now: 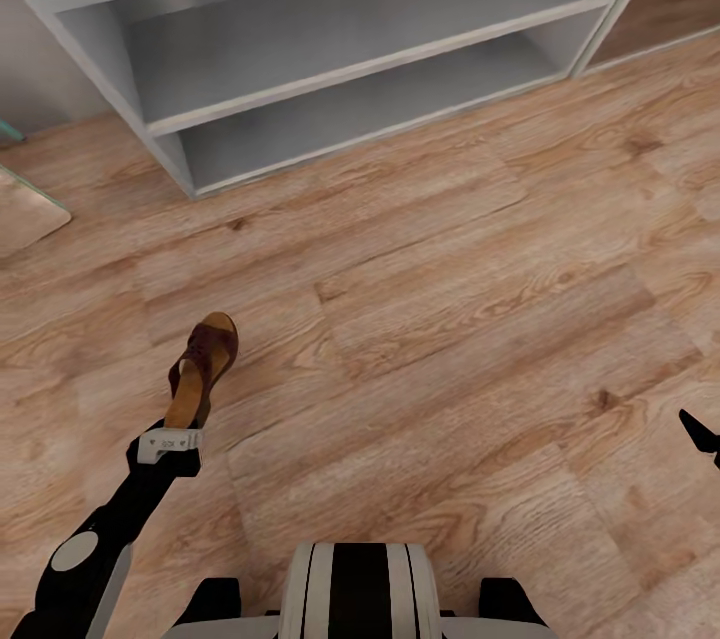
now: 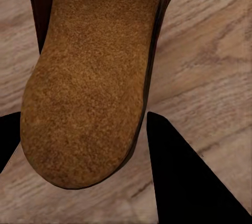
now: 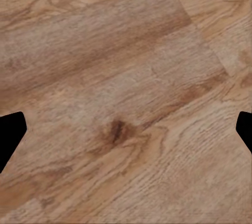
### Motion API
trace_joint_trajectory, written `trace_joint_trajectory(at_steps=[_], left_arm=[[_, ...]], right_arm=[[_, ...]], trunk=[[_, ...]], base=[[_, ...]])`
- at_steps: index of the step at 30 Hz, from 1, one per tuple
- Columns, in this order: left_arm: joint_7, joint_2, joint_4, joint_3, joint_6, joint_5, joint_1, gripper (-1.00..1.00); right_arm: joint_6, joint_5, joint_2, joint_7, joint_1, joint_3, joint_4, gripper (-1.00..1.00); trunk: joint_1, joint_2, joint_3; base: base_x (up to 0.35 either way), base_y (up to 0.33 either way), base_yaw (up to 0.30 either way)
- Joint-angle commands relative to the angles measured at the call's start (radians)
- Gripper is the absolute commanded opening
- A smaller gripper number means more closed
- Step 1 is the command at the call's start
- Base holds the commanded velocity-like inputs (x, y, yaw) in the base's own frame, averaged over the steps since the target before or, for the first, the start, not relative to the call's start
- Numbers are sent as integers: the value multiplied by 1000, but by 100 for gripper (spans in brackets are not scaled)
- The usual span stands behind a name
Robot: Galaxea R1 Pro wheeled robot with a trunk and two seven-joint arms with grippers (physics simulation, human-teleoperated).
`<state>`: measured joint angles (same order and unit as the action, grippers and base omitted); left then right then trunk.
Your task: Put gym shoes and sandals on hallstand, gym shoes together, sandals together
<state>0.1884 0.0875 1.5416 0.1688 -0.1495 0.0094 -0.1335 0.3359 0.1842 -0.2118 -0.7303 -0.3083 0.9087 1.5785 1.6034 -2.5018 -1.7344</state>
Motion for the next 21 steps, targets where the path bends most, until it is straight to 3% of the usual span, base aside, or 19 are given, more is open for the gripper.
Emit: trace_joint_trajectory(at_steps=[1,14,21], left_arm=[[2,0,0,0,1,-3,0,-100],[2,0,0,3,2,6,0,-100],[0,0,-1,3,5,40,1,-100]], right_arm=[[0,0,0,0,0,0,0,100],[-14,1,1,-2,2,-4,0,100],[-29,1,2,0,3,-46,0,100]], trunk=[[0,0,0],[0,0,0],[0,0,0]], base=[[0,0,279],[0,0,284],[0,0,285]])
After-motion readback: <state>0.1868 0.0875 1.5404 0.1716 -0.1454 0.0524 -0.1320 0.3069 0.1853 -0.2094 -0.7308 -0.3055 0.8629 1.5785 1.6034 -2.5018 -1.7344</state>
